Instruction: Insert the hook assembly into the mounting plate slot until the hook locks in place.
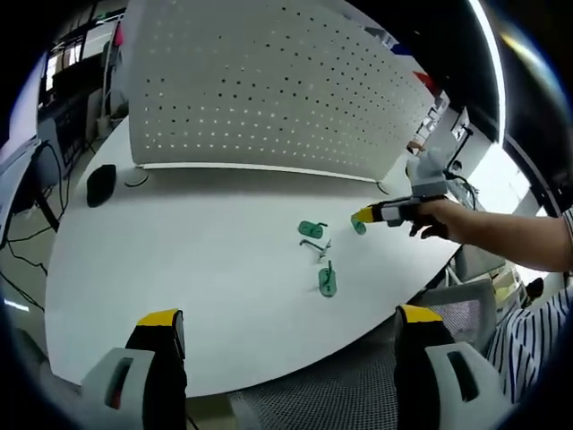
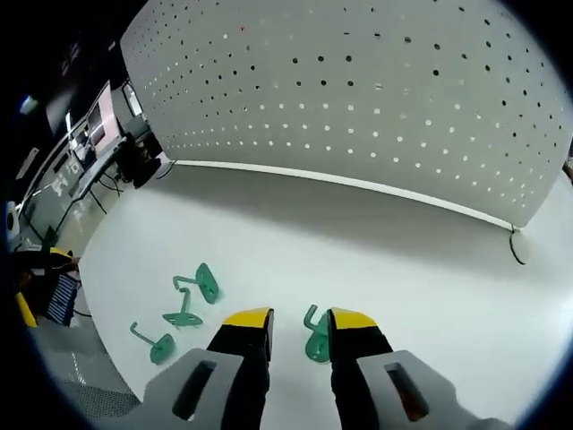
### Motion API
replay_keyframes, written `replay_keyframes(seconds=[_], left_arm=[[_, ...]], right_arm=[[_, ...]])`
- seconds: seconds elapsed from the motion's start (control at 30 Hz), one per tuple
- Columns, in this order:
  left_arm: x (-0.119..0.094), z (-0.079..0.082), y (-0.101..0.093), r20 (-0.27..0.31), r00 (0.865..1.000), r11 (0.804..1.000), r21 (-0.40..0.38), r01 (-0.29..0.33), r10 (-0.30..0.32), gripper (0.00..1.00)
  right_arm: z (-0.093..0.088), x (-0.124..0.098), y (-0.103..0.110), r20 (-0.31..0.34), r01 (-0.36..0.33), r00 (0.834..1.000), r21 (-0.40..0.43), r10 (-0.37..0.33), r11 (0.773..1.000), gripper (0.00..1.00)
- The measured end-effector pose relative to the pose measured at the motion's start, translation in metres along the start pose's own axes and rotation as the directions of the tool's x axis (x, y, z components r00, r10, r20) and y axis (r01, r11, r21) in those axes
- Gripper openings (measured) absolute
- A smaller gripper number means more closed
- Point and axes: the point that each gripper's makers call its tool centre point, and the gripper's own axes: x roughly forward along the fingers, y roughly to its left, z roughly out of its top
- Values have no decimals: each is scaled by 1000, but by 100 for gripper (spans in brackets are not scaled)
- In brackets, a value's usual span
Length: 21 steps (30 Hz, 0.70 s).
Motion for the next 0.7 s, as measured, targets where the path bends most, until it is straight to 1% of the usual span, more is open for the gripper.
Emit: replay_keyframes(seconds=[0.1, 0.2, 0.3, 0.37, 0.43, 0.47, 0.5, 0.7], left_arm=[[1, -1, 1, -5, 1000, 1000, 0, 1, -1, 100], [1, 0, 0, -5, 1000, 1000, 1, 2, -2, 100], [1, 0, 2, -3, 1000, 1000, -5, 2, -2, 100], [1, -2, 2, -8, 1000, 1000, -5, 3, -3, 100], [1, -2, 1, -11, 1000, 1000, -3, 4, -4, 100], [1, -3, 1, -12, 1000, 1000, -4, 5, -5, 100], [1, -3, 1, -11, 1000, 1000, -5, 6, -7, 100], [2, -2, 0, -9, 1000, 1000, -4, 12, -12, 99]], right_arm=[[1, 3, -2, -13, 15, 1000, -7, -15, 1000, 16], [3, 8, -3, -28, 18, 999, 3, -18, 1000, 12], [4, 8, -6, -42, 38, 998, -3, -39, 999, 10], [3, 8, -7, -59, 45, 997, -6, -46, 999, 7], [1, 7, -6, -69, 39, 997, -20, -41, 999, 5], [0, 7, -7, -80, 43, 996, -41, -46, 998, 4], [0, 6, -8, -79, 49, 995, -53, -53, 997, 3], [-1, 2, -8, -76, 52, 996, -40, -55, 998, 1]])
